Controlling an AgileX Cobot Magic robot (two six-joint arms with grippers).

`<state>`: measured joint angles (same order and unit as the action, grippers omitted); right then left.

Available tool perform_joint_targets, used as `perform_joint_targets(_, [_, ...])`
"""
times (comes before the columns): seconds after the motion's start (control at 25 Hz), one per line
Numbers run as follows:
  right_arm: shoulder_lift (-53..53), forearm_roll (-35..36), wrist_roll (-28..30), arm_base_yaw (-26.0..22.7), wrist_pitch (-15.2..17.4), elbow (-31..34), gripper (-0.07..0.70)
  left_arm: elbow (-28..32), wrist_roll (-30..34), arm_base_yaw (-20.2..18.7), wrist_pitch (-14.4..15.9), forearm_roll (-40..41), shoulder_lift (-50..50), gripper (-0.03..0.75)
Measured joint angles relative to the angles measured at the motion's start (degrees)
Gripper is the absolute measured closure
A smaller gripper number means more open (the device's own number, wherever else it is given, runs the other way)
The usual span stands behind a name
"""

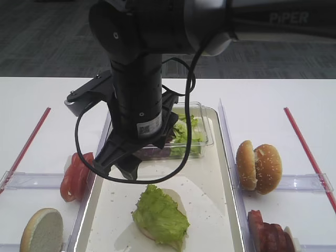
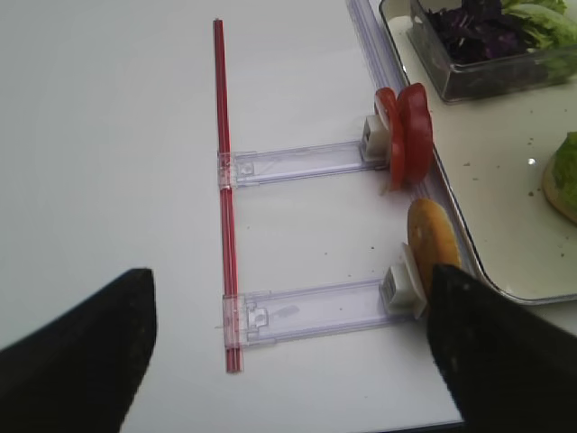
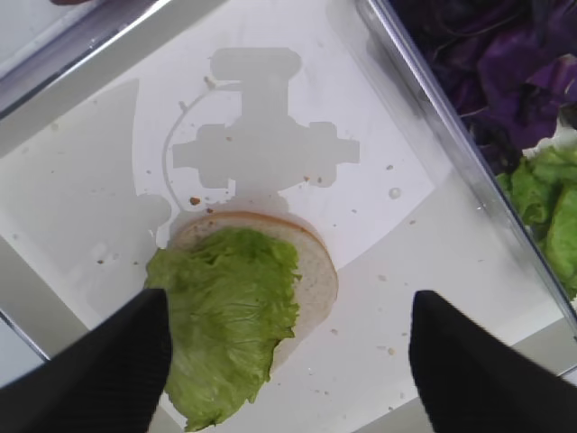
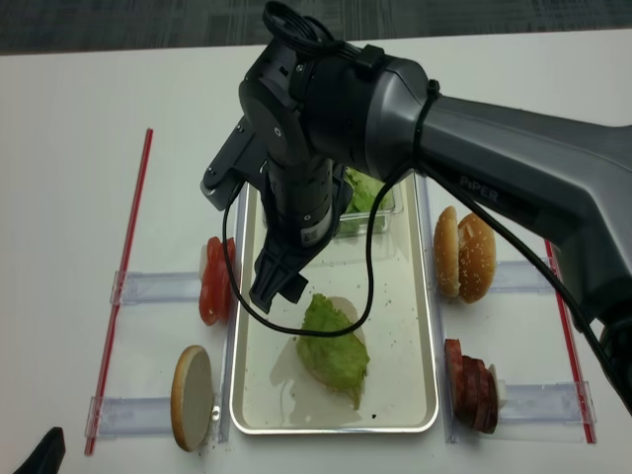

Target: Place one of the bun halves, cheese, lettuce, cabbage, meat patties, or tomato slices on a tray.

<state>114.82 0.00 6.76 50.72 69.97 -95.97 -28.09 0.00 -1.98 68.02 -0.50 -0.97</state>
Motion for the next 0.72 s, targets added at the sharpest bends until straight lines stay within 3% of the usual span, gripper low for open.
perform_joint_targets(0.28, [0.0,-0.3,-1.9,-3.5,0.0,0.0,0.06,0.0,0.0,0.0,0.0,0.0,0.0,0.151])
perform_joint_targets(0.72, [0.0,0.0,-2.2,-17.3,0.0,-0.1,0.059,0.0,0.0,0.0,0.0,0.0,0.0,0.151])
